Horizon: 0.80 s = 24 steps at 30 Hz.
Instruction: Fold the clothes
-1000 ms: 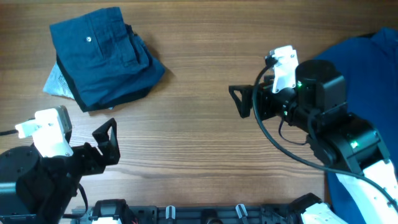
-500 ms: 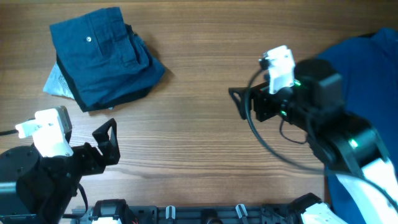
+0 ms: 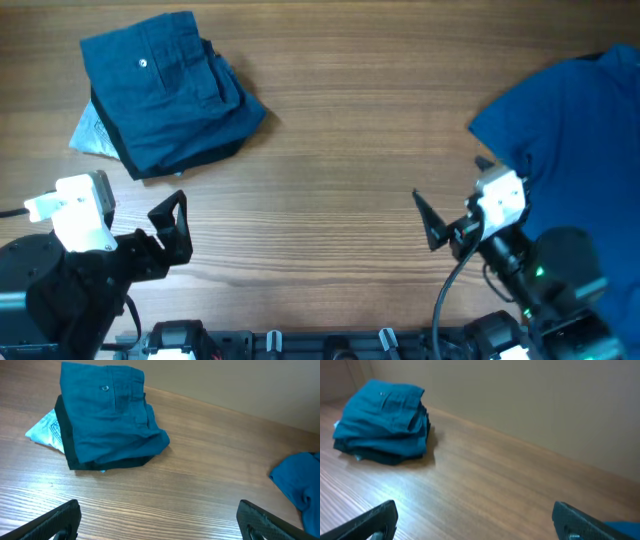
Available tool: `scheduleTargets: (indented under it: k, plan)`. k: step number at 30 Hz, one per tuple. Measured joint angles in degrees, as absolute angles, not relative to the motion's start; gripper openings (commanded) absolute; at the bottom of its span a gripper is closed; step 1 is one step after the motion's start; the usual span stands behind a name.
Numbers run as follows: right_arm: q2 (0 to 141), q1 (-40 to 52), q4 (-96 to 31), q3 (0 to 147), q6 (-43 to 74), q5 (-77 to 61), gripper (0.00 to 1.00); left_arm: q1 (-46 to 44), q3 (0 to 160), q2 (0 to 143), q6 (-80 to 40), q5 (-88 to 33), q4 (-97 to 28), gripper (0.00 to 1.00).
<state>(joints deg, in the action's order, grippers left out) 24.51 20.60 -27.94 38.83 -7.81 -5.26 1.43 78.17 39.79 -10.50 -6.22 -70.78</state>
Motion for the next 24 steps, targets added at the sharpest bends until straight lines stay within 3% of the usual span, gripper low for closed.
scheduleTargets:
  k: [12,24]
  plan:
    - [1.48,20.60,-10.57,5.65,-0.67,-5.08,1.00,1.43,78.17,39.79,-10.50,-6.20,-70.76,1.00]
    - [1.41,20.60,-9.10,3.88,-0.23,-5.08,1.00,1.43,78.17,39.79,-10.50,-6.22,-70.78,1.00]
